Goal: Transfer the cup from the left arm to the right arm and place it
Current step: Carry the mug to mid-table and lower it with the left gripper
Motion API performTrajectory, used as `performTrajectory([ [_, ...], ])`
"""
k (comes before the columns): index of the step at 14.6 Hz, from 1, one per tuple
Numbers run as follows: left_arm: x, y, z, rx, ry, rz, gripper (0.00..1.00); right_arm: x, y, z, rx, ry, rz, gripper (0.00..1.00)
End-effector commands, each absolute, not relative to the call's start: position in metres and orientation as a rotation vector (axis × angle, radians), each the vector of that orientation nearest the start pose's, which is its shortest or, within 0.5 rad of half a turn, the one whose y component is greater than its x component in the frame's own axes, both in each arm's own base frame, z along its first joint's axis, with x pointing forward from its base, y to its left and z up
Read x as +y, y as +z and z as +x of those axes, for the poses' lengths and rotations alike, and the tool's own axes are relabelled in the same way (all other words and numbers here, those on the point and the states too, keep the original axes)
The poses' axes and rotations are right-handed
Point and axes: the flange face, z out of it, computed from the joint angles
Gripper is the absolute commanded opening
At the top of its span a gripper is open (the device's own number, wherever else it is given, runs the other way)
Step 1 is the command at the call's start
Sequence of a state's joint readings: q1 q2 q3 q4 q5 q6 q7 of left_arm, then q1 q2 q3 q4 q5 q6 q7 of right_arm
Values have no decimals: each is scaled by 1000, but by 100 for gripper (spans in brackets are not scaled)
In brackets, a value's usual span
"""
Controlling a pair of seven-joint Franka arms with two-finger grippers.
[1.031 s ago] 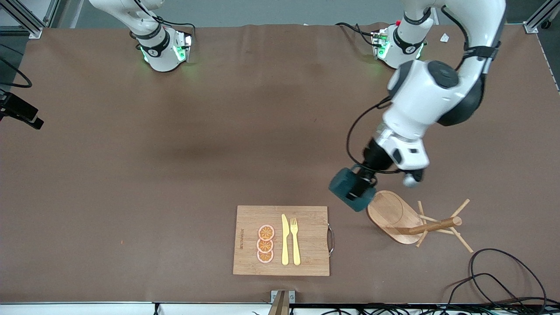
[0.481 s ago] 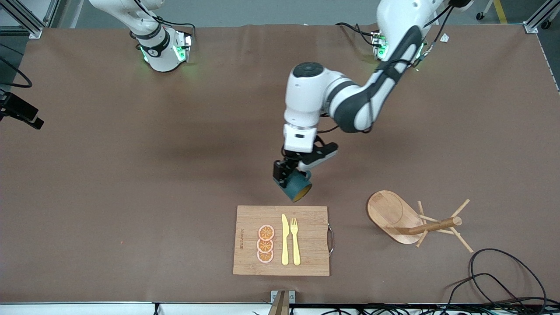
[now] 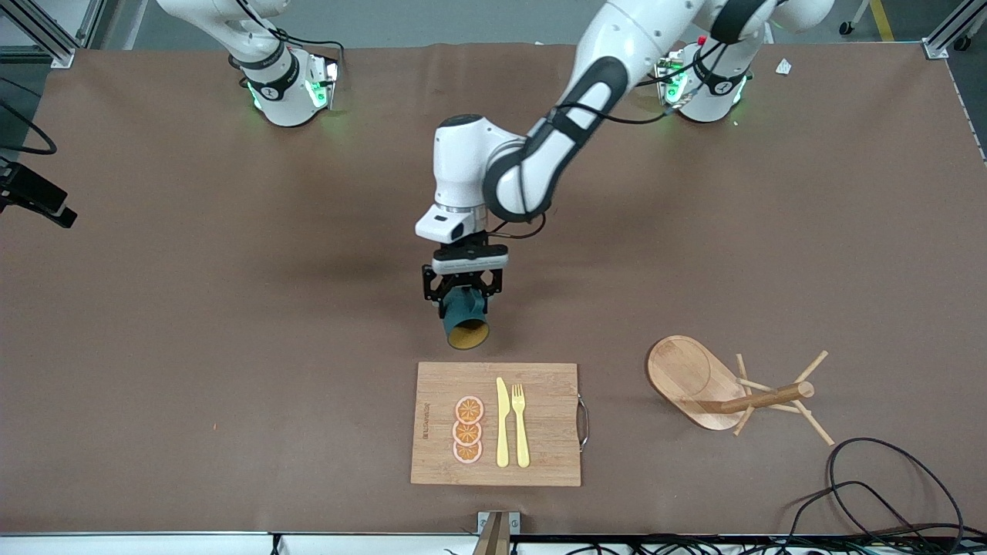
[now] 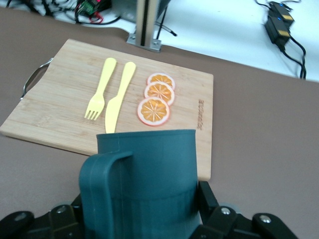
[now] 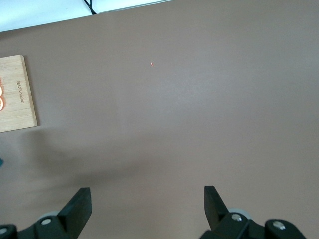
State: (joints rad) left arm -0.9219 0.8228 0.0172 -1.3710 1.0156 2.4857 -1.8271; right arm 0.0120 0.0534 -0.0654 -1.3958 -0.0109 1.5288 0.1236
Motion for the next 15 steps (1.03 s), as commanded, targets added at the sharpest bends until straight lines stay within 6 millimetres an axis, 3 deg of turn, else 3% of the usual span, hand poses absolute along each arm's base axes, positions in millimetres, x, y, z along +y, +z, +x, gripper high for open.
performTrajectory([
  [1, -641, 233, 438, -55, -1397, -2871, 53, -32, 676, 564, 276, -131, -3137, 100],
  [5, -673, 198, 397, 132, -1563, -2740, 53, -30, 676, 563, 251, -119, -3146, 100],
  [7, -681, 194, 381, 197, -1605, -2707, 54, -27, 676, 563, 234, -119, -3144, 100],
  [9, -677, 177, 381, 341, -1692, -2599, 44, -26, 676, 563, 236, -117, -3144, 100],
  [12, -670, 151, 380, 347, -1780, -2567, 49, -31, 671, 558, 263, -47, -3146, 100],
  [15, -665, 139, 382, 289, -1883, -2533, 54, -34, 668, 555, 274, -1, -3147, 100],
])
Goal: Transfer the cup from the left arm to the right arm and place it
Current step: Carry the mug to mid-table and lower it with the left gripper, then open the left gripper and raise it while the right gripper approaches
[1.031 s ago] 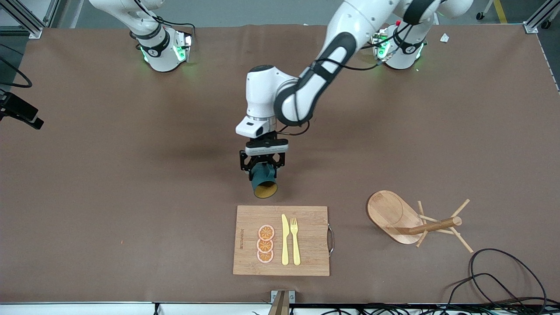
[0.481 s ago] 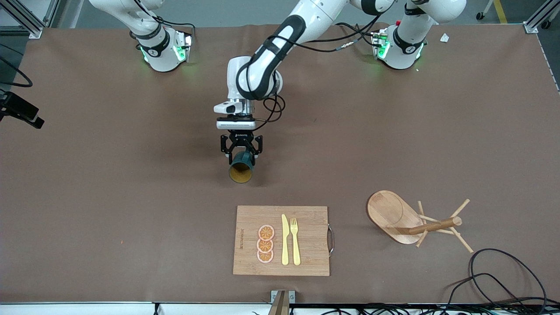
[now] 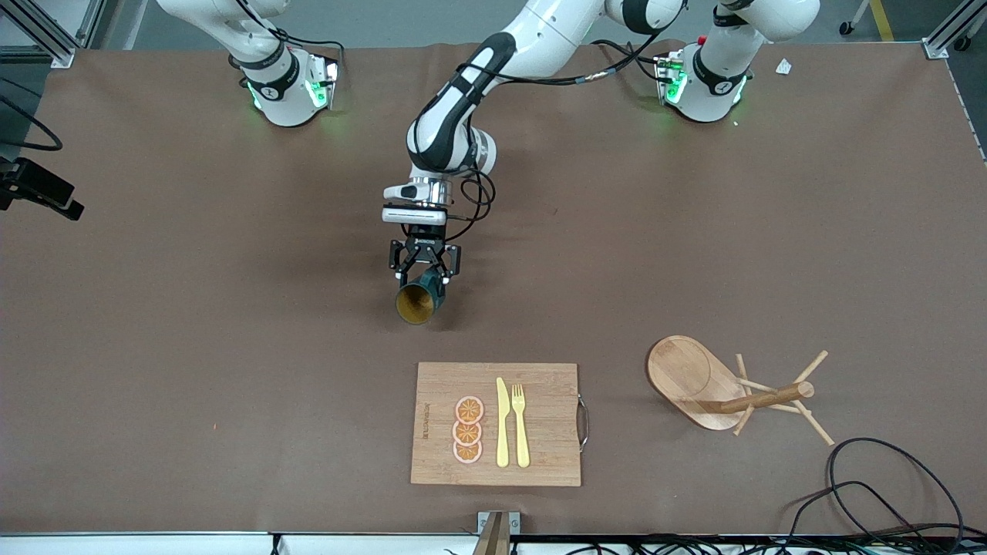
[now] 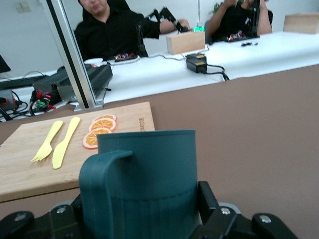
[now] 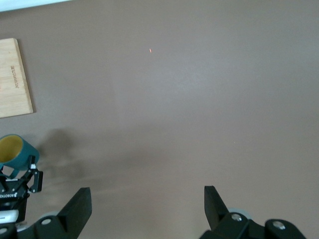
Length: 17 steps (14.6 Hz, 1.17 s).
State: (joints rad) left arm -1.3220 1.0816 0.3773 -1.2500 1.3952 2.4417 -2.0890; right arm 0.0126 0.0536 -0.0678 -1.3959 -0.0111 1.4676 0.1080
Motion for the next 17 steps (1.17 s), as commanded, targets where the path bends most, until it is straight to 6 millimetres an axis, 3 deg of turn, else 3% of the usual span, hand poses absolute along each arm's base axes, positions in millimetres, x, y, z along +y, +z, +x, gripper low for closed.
performTrajectory([
  [1, -662, 129, 382, 287, -1917, -2520, 57, -33, 668, 555, 271, 4, -3145, 100],
  [3, -657, 113, 380, 261, -1996, -2486, 59, -27, 668, 555, 254, 2, -3145, 100],
  [5, -656, 100, 365, 219, -2029, -2490, 64, -17, 666, 556, 225, 4, -3147, 100],
  [6, -659, 97, 356, 195, -2049, -2486, 72, -11, 666, 556, 210, 6, -3148, 100],
  [7, -662, 95, 347, 167, -2053, -2495, 92, -9, 665, 556, 207, 11, -3147, 100],
  [8, -666, 96, 337, 133, -2051, -2511, 100, -8, 664, 556, 204, 14, -3145, 100],
  [11, -677, 85, 286, 23, -1983, -2564, 100, -5, 664, 557, 197, 11, -3145, 100],
  [13, -687, 93, 250, -212, -1859, -2639, 100, -7, 660, 557, 199, 28, -3145, 100],
  [15, -701, 120, 217, -344, -1771, -2684, 100, -6, 656, 556, 203, 50, -3141, 100],
  [17, -705, 153, 201, -500, -1687, -2675, 100, -4, 651, 555, 201, 74, -3141, 100],
])
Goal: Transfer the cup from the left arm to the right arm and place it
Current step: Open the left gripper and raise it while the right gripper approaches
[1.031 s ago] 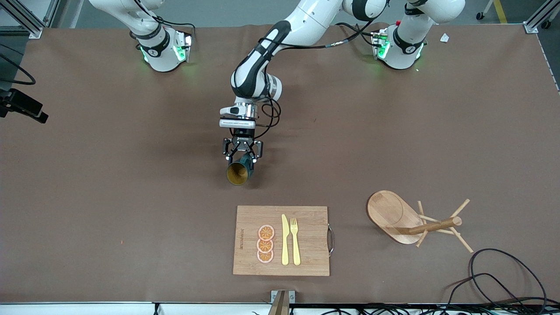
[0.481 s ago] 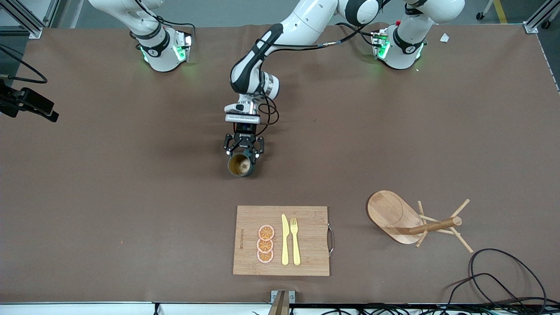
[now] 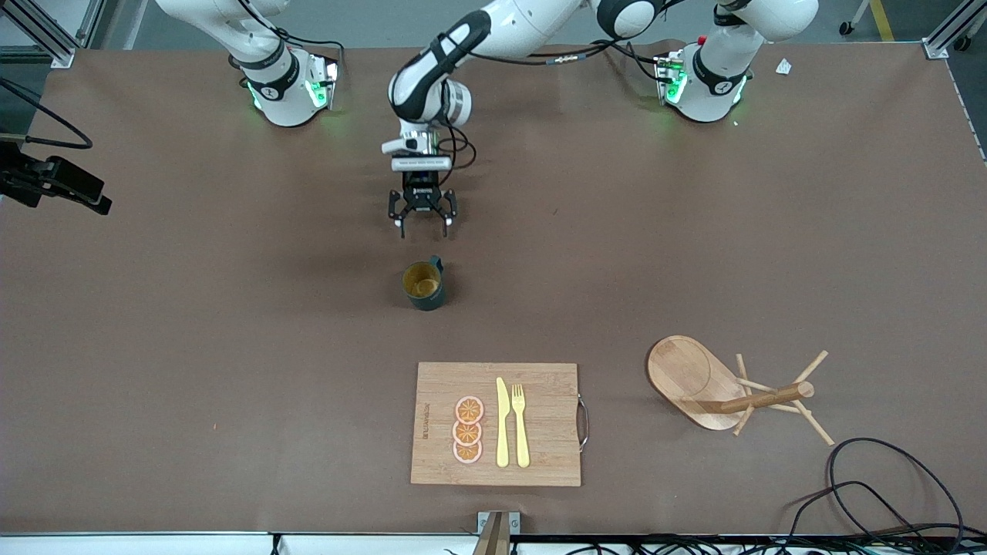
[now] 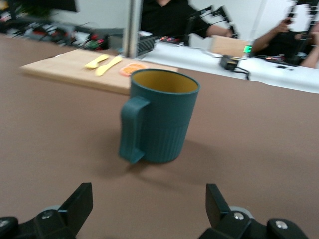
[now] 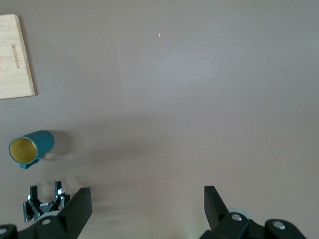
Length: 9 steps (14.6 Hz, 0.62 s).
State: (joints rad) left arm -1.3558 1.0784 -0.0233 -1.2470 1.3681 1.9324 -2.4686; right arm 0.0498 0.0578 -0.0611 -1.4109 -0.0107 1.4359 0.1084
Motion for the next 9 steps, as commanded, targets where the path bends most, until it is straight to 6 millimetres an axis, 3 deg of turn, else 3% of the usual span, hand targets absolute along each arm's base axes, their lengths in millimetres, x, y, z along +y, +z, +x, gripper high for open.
performTrajectory([
  [1, -707, 168, 190, -575, -1624, -2683, 100, -4, 649, 555, 208, 81, -3141, 100],
  [3, -708, 212, 180, -767, -1485, -2684, 100, 10, 645, 555, 239, 95, -3141, 100],
  [5, -709, 276, 184, -993, -1263, -2739, 100, 31, 640, 555, 292, 109, -3141, 100],
  [7, -701, 337, 202, -1122, -1083, -2767, 100, 37, 638, 555, 312, 109, -3140, 100],
  [9, -672, 391, 234, -1167, -922, -2775, 100, 48, 626, 555, 318, 141, -3135, 100],
])
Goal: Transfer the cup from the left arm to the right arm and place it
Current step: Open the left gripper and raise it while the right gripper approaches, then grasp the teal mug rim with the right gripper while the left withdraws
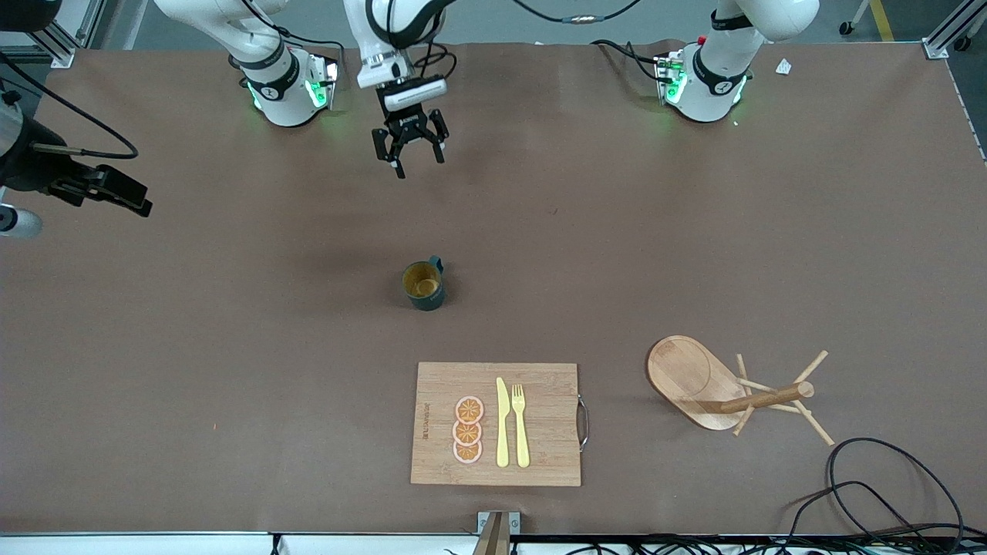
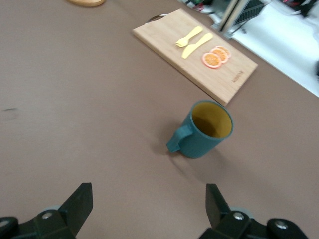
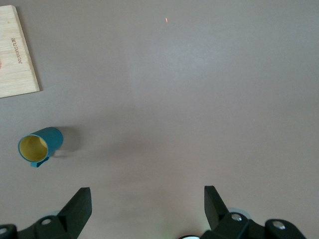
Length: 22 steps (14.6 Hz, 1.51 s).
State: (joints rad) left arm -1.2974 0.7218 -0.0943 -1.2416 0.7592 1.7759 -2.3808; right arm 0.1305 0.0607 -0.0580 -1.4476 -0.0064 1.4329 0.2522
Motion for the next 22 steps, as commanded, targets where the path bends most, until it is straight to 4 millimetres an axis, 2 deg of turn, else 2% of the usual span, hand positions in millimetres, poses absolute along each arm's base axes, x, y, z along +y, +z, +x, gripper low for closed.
performTrajectory([
  [1, -653, 409, 250, -1122, -893, -2777, 100, 55, 618, 555, 302, 167, -3118, 100],
  [3, -613, 445, 290, -1114, -755, -2782, 100, 67, 603, 555, 315, 187, -3103, 100],
  [5, -570, 476, 345, -1161, -582, -2791, 100, 94, 591, 553, 348, 196, -3105, 100],
  [6, -550, 483, 369, -1163, -522, -2792, 100, 111, 584, 552, 381, 186, -3104, 100],
  [8, -505, 490, 426, -1202, -451, -2770, 100, 140, 559, 549, 421, 175, -3104, 100],
  [10, -448, 492, 487, -1198, -416, -2746, 100, 172, 533, 546, 491, 158, -3099, 100],
  [12, -392, 490, 533, -1178, -365, -2734, 100, 218, 503, 545, 593, 164, -3099, 100],
  [14, -325, 495, 576, -1236, -293, -2722, 100, 266, 471, 544, 719, 133, -3078, 100],
  [17, -227, 504, 622, -1152, -205, -2780, 100, 318, 422, 544, 834, 105, -3044, 100],
  [18, -200, 510, 632, -1132, -210, -2791, 100, 331, 404, 545, 867, 99, -3025, 100],
  [20, -155, 524, 642, -1086, -219, -2809, 100, 356, 372, 542, 914, 82, -3005, 100],
  [22, -128, 536, 645, -941, -217, -2865, 100, 380, 336, 541, 963, 54, -2980, 100],
])
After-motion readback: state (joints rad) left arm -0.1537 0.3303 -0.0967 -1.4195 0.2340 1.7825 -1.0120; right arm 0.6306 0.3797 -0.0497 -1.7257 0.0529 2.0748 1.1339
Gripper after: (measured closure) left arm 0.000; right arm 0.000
